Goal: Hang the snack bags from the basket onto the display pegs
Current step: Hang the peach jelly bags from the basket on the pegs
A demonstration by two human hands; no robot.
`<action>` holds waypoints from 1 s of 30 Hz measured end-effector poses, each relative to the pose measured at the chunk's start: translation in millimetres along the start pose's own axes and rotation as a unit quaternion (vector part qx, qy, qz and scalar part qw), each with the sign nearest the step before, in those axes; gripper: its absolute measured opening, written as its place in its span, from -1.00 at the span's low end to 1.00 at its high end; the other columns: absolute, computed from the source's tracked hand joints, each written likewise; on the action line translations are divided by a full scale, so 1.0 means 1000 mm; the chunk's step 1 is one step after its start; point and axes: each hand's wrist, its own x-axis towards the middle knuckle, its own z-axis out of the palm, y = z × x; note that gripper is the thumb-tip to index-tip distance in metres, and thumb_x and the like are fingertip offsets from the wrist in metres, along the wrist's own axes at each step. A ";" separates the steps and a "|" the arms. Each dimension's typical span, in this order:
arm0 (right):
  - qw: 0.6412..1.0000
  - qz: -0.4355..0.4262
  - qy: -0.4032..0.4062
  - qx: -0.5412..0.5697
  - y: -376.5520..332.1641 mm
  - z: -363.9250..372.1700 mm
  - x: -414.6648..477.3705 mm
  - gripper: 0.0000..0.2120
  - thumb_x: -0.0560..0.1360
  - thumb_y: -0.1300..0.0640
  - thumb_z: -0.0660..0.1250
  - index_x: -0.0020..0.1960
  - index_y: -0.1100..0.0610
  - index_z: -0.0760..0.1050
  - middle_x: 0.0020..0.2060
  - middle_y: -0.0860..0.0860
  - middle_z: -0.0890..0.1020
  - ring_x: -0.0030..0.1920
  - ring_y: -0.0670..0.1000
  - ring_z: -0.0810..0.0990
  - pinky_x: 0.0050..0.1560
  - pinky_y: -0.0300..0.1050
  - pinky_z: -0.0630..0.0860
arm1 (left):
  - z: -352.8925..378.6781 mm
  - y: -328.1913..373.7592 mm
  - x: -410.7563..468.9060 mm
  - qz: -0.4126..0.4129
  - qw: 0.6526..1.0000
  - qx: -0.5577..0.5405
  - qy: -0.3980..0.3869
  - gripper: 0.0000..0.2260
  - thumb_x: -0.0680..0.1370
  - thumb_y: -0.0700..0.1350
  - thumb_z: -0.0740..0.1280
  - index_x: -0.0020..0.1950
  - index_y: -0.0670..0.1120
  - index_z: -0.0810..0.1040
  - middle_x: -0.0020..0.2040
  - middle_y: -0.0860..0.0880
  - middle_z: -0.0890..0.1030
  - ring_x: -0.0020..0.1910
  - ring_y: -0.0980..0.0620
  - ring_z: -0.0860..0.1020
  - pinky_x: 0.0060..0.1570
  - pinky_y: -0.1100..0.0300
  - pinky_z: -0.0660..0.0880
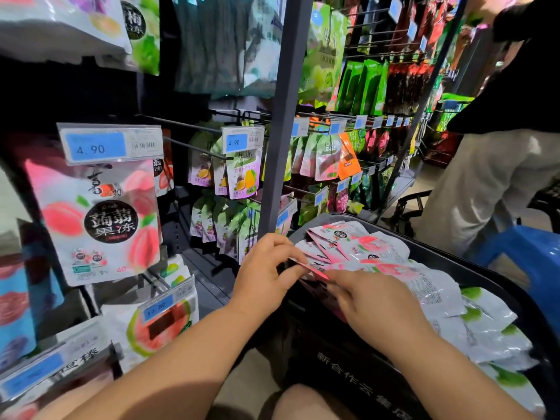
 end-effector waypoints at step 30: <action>0.930 0.104 0.117 0.334 0.084 0.013 0.021 -0.85 0.49 0.06 0.46 0.04 -0.12 0.64 0.03 -0.22 0.66 -0.01 -0.17 0.59 0.02 -0.39 0.43 | -0.003 0.032 -0.015 -0.381 0.814 -0.417 -0.133 -0.56 0.30 -0.23 0.50 0.16 -0.25 0.59 0.06 -0.25 0.68 0.07 -0.24 0.62 0.18 -0.15 0.52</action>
